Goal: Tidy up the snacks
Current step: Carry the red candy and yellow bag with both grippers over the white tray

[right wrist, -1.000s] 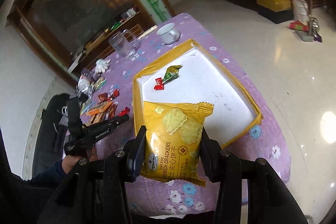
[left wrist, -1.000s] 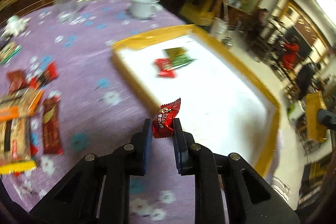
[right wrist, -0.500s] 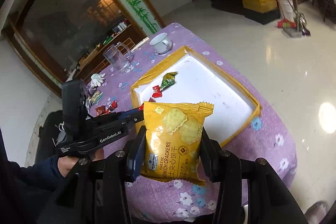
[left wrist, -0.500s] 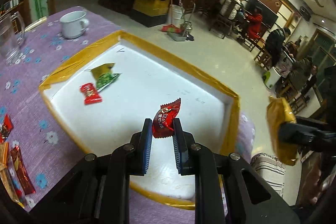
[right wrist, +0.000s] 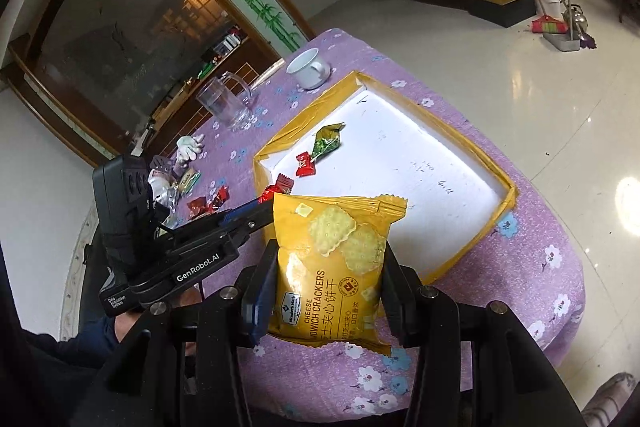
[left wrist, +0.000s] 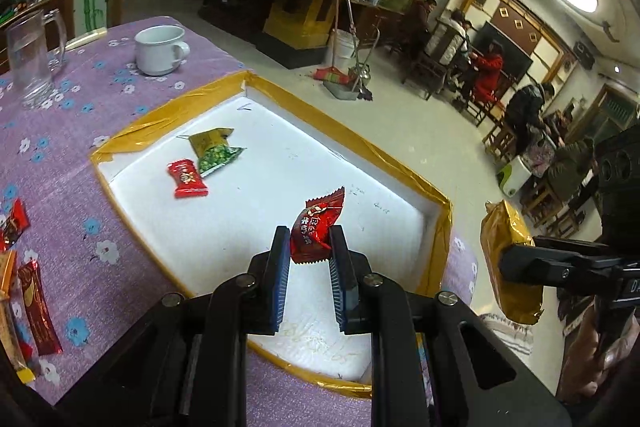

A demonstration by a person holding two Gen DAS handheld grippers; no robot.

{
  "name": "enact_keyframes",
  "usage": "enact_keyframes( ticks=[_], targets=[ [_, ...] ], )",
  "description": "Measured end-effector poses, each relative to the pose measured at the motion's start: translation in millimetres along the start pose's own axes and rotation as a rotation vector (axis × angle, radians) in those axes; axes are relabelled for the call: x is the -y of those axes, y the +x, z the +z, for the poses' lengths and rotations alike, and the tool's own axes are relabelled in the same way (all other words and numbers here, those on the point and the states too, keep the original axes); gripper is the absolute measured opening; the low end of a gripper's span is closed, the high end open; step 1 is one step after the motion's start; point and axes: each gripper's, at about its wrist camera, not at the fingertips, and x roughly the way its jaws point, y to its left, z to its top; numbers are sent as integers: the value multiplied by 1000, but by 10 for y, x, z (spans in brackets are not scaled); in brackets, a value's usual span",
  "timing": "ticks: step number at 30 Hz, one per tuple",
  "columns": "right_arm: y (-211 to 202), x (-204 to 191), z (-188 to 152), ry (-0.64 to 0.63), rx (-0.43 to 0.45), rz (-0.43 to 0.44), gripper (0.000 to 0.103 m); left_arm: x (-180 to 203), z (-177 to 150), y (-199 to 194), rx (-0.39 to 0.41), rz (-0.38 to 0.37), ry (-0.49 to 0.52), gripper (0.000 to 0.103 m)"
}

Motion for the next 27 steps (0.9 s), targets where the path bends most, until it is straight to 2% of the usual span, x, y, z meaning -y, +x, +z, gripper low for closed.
enact_keyframes(
  ticks=[8,15,22,27],
  targets=[
    [234,-73,217,-20,-52,41,47,-246,-67,-139,55,45,-73,16],
    [665,-84,594,-50,-129,121,47,-462,-90,-267,95,148,-170,16],
    [1002,96,784,-67,-222,153,47,-408,-48,-27,62,197,-224,16],
    [1122,176,1000,-111,-248,161,47,-328,39,168,50,213,-236,16]
  ],
)
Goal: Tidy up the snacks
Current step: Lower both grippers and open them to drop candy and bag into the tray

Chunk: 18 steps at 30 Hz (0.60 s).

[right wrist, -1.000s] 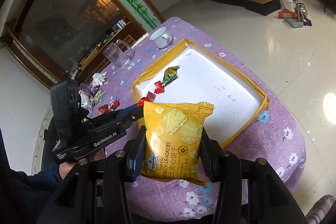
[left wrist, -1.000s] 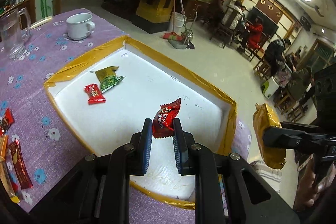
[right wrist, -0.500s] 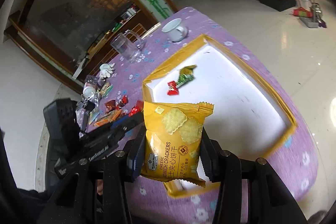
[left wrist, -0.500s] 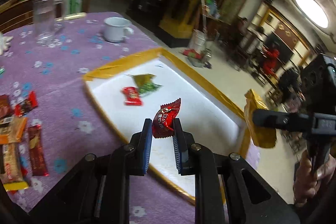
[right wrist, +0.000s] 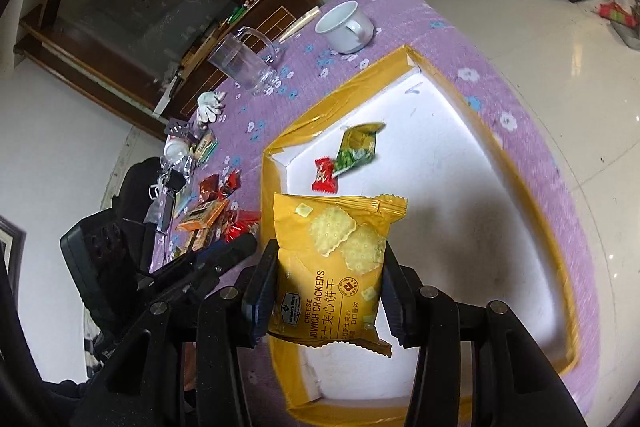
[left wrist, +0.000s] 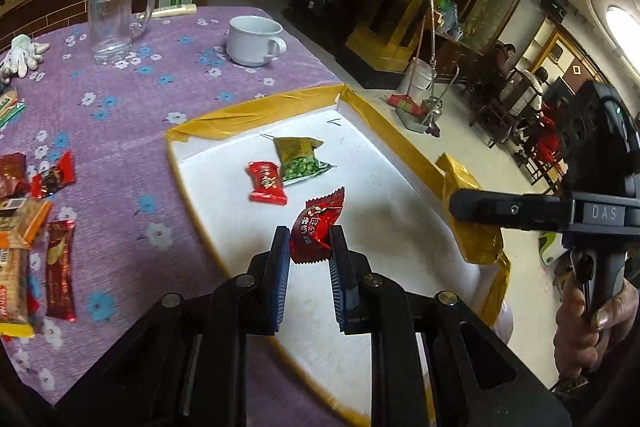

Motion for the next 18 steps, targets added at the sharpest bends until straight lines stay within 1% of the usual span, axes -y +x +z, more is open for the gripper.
enact_keyframes(
  ticks=[5,8,13,18],
  targets=[
    [180,117,232,-31,-26,-25,48,61,24,285,-31,49,-15,16],
    [367,215,309,-43,-55,-76,48,80,-1,406,-49,79,-33,16],
    [604,345,272,-50,-115,-125,48,117,-75,493,-70,111,-37,16],
    [664,361,232,-66,-127,-142,49,174,-136,546,-81,132,-32,16]
  ],
)
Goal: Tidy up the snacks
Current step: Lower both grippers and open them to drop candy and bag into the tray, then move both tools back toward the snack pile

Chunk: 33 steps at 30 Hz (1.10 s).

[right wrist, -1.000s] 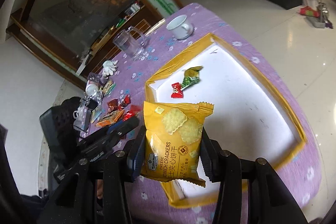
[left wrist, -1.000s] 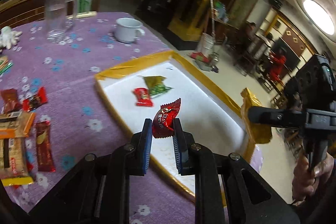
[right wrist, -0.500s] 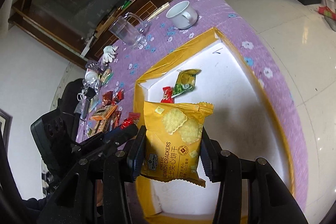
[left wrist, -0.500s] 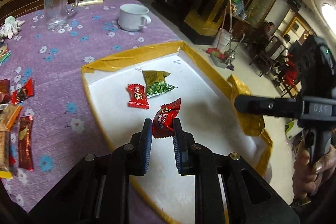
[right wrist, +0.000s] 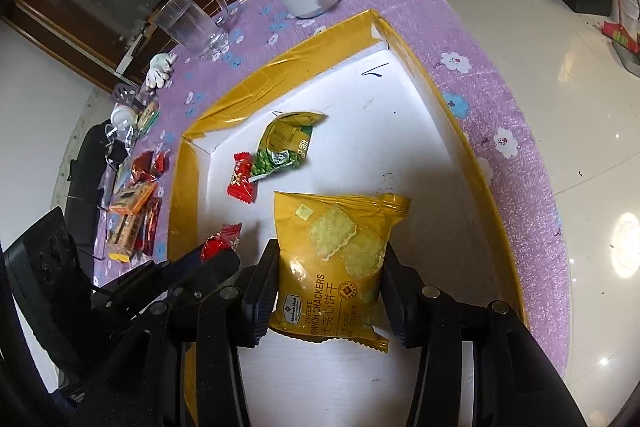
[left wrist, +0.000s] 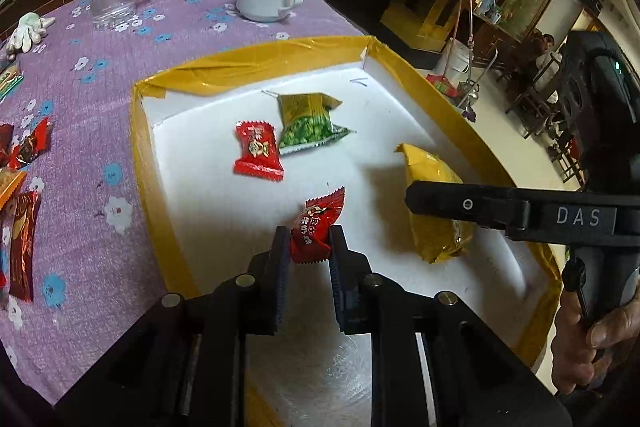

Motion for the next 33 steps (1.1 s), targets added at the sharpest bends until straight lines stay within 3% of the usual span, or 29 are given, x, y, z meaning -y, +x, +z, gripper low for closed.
enact_keyframes(
  ticks=[10,26,33],
  targets=[
    [14,-113,-127,-54,-1,-36,50,160,-105,39,-11,38,83,16],
    [-217,-65,-314,8,52,-52,52,295,-140,-6,-15,57,172,18],
    [-333,-52,-414,42,79,-68,55,358,-155,-76,-1,59,214,29]
  ],
)
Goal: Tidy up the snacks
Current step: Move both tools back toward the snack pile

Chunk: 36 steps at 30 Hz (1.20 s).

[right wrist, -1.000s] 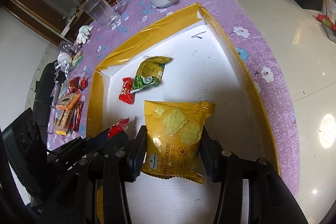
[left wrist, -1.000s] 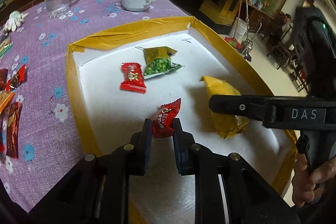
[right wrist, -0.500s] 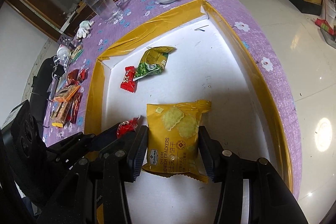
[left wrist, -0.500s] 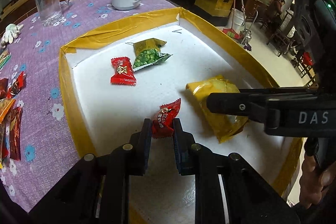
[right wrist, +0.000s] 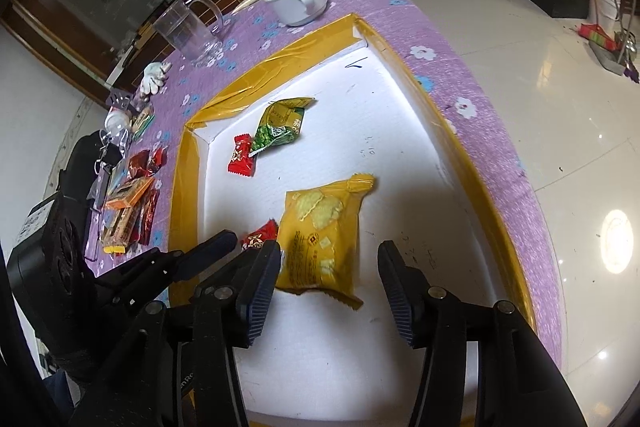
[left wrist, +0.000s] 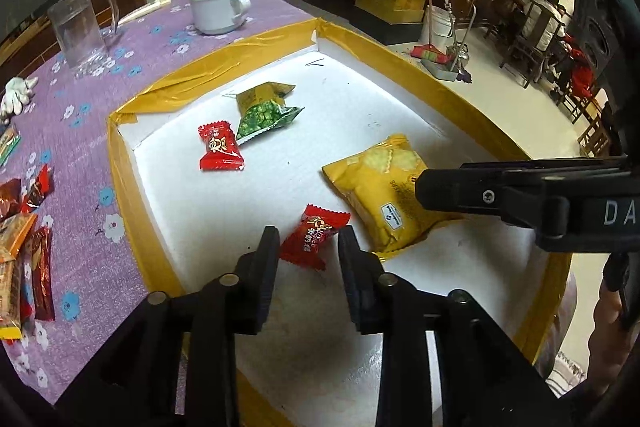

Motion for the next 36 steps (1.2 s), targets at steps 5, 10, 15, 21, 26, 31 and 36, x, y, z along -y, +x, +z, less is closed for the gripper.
enact_keyframes(
  ticks=[5,10,15,21,26,31,36],
  targets=[
    [-71,-25,-48,15,16,-11,55,-3,9,-140,28,-7,16,30],
    [-187,-126,-69,18,58,-13,56,-97,-2,-399,93,-15,19,40],
    [-240,-381,-93,-7,87,-5,56,-343,-93,-680,151,-3,-9,41],
    [-228,-854,-128,-78,92,23,56,-803,-270,-973,197,40,-95,41],
    [-111,-1266,-174,-121,65,69,60,-1272,-565,-1209,211,94,-197,41],
    [108,-1714,-246,-166,13,124,62,-1733,-975,-1427,201,174,-306,41],
    [423,-2312,-289,-248,-65,197,68,-2102,-1440,-1631,176,257,-413,41]
  ],
)
